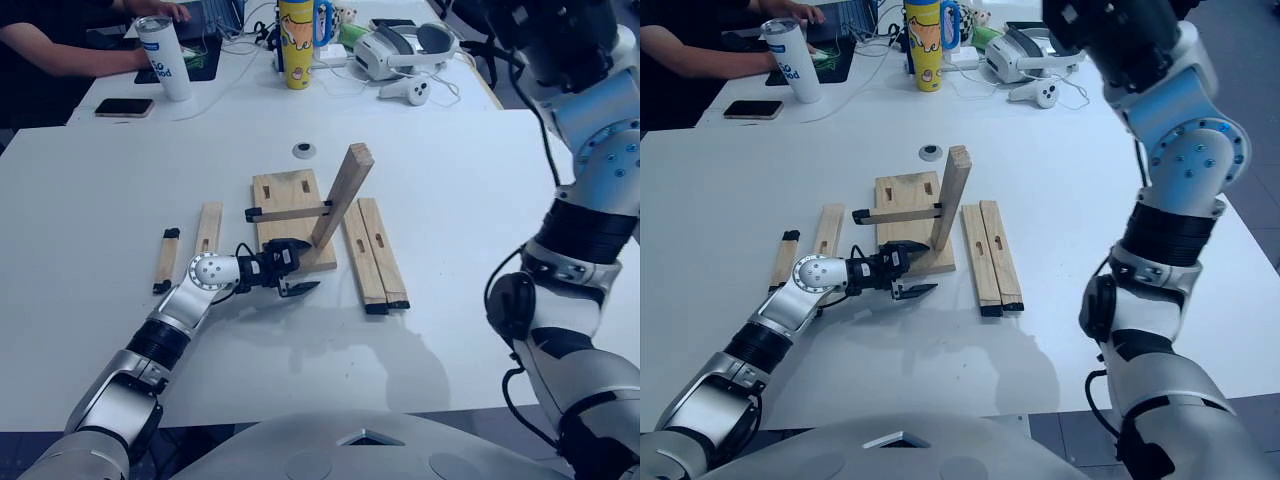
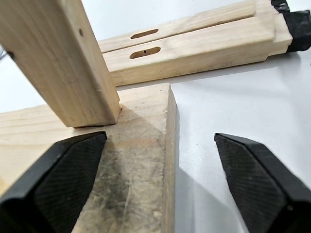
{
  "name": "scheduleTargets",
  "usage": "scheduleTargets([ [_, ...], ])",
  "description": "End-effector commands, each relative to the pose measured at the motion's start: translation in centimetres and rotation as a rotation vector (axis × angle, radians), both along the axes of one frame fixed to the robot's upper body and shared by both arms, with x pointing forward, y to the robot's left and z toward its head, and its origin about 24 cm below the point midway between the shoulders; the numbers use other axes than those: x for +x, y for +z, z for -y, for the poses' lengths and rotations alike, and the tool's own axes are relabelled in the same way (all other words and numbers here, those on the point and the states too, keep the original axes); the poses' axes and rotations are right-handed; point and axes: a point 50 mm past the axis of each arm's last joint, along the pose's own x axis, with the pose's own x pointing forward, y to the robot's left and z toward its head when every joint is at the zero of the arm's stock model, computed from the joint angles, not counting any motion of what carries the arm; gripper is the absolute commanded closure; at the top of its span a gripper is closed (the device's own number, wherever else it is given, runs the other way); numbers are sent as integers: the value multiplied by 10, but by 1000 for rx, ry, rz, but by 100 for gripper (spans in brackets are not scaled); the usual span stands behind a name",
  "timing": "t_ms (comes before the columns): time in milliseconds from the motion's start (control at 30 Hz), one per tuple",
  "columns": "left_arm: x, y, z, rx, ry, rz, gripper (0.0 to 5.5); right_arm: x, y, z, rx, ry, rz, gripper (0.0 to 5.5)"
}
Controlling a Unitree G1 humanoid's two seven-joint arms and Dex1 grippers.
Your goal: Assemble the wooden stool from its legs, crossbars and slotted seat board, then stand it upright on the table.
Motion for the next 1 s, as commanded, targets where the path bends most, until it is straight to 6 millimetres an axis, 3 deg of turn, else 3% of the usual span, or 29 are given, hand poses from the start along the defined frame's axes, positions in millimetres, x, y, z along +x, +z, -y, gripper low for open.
scheduleTargets([
  [33,-29,-52,-31,217,47,-240,141,4,-130,-37,-332,-22,-435,518],
  [100,-27,-50,-29,213,42,-236,141,-5,-183,-35,-464,-63,-608,548],
  [133,-27,-50,-29,211,42,-235,141,-9,-193,-32,-486,-65,-635,550],
  [167,-26,-49,-29,210,42,-234,141,-8,-190,-28,-447,-76,-628,550],
  [200,-27,-50,-30,209,45,-235,141,-6,-180,-26,-398,-73,-596,550],
  [367,-31,-56,-31,209,63,-247,141,9,-77,-1,1,-72,-279,550],
  [433,-31,-57,-30,207,62,-249,141,13,-56,16,93,-153,-242,550],
  [500,-33,-57,-31,204,66,-249,141,21,-55,35,132,-303,-290,550],
  [600,-35,-57,-32,196,74,-242,141,24,-87,56,30,-518,-414,550],
  [667,-35,-54,-31,175,76,-229,141,17,-134,61,-210,-692,-527,550],
  [733,-36,-51,-30,146,77,-205,141,-3,-183,62,-465,-762,-678,550],
  [800,-38,-50,-29,128,78,-205,141,-29,-213,58,-581,-765,-748,550],
  [867,-42,-51,-30,131,77,-218,141,-48,-222,49,-644,-726,-745,550],
  [1000,-47,-53,-32,138,84,-233,141,-67,-215,25,-657,-627,-737,499],
])
